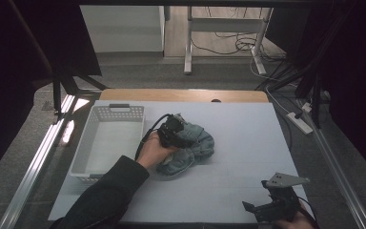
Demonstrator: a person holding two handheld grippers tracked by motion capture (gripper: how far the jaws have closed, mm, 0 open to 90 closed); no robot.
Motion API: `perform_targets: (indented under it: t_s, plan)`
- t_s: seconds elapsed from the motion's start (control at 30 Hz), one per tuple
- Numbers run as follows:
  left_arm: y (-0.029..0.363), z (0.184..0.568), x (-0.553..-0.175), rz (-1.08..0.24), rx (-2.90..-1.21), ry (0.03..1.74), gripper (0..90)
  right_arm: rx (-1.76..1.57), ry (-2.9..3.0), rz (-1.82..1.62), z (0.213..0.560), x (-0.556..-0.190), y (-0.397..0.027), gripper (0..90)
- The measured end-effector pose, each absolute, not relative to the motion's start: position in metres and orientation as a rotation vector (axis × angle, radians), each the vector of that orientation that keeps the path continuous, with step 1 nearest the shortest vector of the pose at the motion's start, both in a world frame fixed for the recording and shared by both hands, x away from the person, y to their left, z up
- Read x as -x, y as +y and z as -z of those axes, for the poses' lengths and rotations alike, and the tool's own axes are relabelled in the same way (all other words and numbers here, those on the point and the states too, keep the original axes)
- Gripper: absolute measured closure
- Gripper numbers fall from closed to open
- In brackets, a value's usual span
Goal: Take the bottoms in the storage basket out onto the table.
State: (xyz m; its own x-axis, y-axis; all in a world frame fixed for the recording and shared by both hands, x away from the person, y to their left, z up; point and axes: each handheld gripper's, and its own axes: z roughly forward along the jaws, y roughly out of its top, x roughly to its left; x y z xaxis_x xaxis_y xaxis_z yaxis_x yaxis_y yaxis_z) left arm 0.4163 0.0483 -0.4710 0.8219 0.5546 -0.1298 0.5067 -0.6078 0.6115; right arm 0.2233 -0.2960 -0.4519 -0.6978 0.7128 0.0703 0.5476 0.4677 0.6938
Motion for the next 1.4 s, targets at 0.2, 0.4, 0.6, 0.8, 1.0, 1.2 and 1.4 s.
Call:
perform_targets:
  t_s: [0.2,0.4,0.6,0.8,1.0,1.2,1.4]
  plan:
    - [0.046,0.478,-0.417,-0.086,-2.350,0.757,33.8,-1.088,2.488,-1.048,0.452,-0.223,-0.296,0.2]
    - [0.046,0.481,-0.418,-0.072,-2.348,0.764,27.9,-1.087,2.488,-1.049,0.452,-0.223,-0.296,0.2]
    - [0.044,0.482,-0.419,-0.058,-2.347,0.768,18.9,-1.086,2.488,-1.049,0.452,-0.223,-0.296,0.2]
    - [0.041,0.483,-0.418,-0.062,-2.356,0.766,9.7,-1.087,2.487,-1.050,0.452,-0.223,-0.296,0.2]
    - [0.041,0.481,-0.418,-0.046,-2.350,0.775,7.2,-1.083,2.488,-1.051,0.452,-0.223,-0.296,0.2]
    - [0.042,0.481,-0.418,-0.039,-2.329,0.761,2.7,-1.082,2.488,-1.053,0.452,-0.223,-0.296,0.2]
    - [0.044,0.480,-0.419,-0.040,-2.312,0.757,0.0,-1.080,2.488,-1.053,0.452,-0.223,-0.296,0.2]
